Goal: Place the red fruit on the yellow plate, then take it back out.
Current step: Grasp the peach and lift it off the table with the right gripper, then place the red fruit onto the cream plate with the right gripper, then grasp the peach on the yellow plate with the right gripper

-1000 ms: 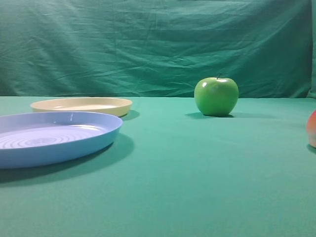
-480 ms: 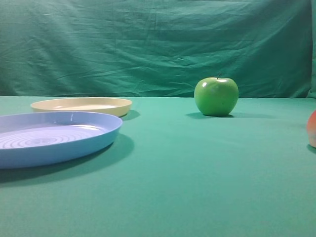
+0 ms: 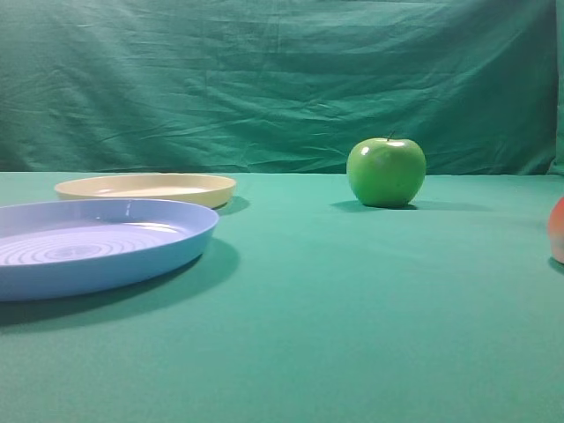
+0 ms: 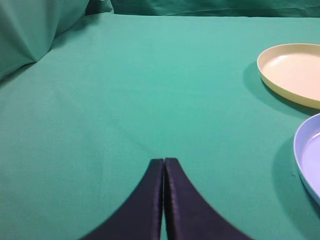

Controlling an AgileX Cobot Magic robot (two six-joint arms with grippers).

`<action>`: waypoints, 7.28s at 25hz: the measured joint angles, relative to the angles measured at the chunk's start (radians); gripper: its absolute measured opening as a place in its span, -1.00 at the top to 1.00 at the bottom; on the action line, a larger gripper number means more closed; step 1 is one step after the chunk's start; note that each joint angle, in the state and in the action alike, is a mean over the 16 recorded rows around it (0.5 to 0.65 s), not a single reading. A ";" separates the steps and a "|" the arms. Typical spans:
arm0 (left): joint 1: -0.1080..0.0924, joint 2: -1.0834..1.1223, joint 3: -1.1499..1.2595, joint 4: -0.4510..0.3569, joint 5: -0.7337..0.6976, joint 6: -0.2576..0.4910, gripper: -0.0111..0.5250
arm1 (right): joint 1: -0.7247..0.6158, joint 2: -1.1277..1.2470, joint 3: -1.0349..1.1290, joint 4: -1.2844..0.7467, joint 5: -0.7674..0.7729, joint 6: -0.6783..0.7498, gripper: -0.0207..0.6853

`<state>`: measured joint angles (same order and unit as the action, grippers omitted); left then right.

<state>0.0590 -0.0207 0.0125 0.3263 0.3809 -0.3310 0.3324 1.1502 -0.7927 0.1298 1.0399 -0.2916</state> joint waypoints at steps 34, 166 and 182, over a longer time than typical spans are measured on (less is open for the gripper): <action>0.000 0.000 0.000 0.000 0.000 0.000 0.96 | 0.063 0.461 -0.157 -0.054 -0.338 0.044 0.23; 0.000 0.000 0.000 0.000 0.000 0.002 0.96 | -0.209 -1.079 0.585 -0.227 -0.606 0.369 0.94; 0.000 0.000 0.000 0.000 0.000 0.002 0.96 | -0.210 -1.161 0.818 -0.193 -0.671 0.354 0.94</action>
<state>0.0590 -0.0207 0.0125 0.3263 0.3809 -0.3291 0.1220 -0.0106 0.0256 -0.0632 0.3693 0.0623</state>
